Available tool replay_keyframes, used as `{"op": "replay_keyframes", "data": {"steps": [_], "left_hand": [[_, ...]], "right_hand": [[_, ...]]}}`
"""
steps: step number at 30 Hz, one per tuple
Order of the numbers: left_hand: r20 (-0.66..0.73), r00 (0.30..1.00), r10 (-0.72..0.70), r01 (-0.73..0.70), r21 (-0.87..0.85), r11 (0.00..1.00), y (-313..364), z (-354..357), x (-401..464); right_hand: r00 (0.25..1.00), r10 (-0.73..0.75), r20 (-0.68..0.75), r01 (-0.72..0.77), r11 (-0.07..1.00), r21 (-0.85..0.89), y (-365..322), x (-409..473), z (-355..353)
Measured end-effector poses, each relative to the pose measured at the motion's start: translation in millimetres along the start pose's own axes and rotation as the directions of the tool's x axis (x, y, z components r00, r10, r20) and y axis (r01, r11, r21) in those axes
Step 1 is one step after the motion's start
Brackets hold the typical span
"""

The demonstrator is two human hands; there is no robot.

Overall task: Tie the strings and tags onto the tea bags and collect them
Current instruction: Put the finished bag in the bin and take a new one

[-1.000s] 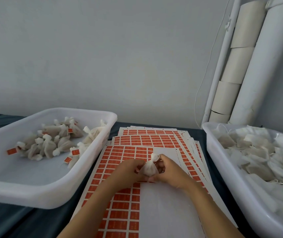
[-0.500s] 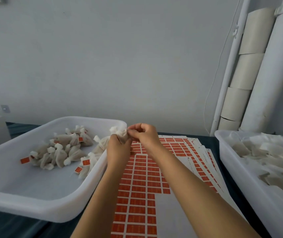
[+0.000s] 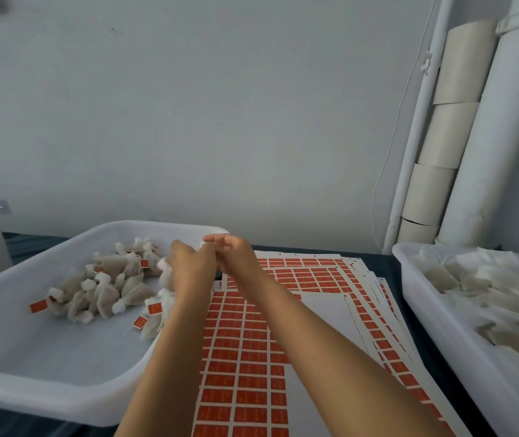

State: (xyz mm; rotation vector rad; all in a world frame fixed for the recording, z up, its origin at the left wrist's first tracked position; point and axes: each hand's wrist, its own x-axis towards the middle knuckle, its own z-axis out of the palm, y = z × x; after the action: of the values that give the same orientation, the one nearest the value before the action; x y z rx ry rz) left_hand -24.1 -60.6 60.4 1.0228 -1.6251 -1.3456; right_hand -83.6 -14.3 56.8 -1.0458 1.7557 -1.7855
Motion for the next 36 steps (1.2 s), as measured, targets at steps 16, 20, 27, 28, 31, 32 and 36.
{"op": "replay_keyframes", "data": {"steps": [16, 20, 27, 28, 31, 32, 36], "left_hand": [[0.447, 0.838, 0.313, -0.408, 0.133, 0.903, 24, 134, -79], [0.608, 0.734, 0.304, -0.473, 0.136, 0.871, 22, 172, -100], [0.775, 0.561, 0.29, -0.492, 0.03, 0.87, 19, 216, -137], [0.792, 0.543, 0.278, -0.487, 0.028, 0.873, 17, 220, -142], [0.782, 0.564, 0.266, -0.522, 0.088, 0.848, 12, 231, -148], [0.765, 0.583, 0.274, -0.535, 0.108, 0.838, 11, 233, -149], [0.73, 0.616, 0.297, -0.565, 0.146, 0.812, 9, 239, -152]], "right_hand": [[0.848, 0.061, -0.526, -0.157, 0.978, -0.14, -33, -71, -188], [0.768, 0.115, -0.63, -0.288, 0.941, -0.179, -28, -88, -239], [0.616, 0.279, -0.737, -0.628, 0.739, -0.246, -15, -102, -306], [0.626, 0.292, -0.723, -0.68, 0.66, -0.321, -13, -105, -313], [0.677, 0.335, -0.656, -0.732, 0.405, -0.548, -9, -114, -318], [0.699, 0.35, -0.623, -0.714, 0.385, -0.585, -6, -116, -320], [0.71, 0.407, -0.575, -0.685, 0.209, -0.698, 2, -119, -317]]}}
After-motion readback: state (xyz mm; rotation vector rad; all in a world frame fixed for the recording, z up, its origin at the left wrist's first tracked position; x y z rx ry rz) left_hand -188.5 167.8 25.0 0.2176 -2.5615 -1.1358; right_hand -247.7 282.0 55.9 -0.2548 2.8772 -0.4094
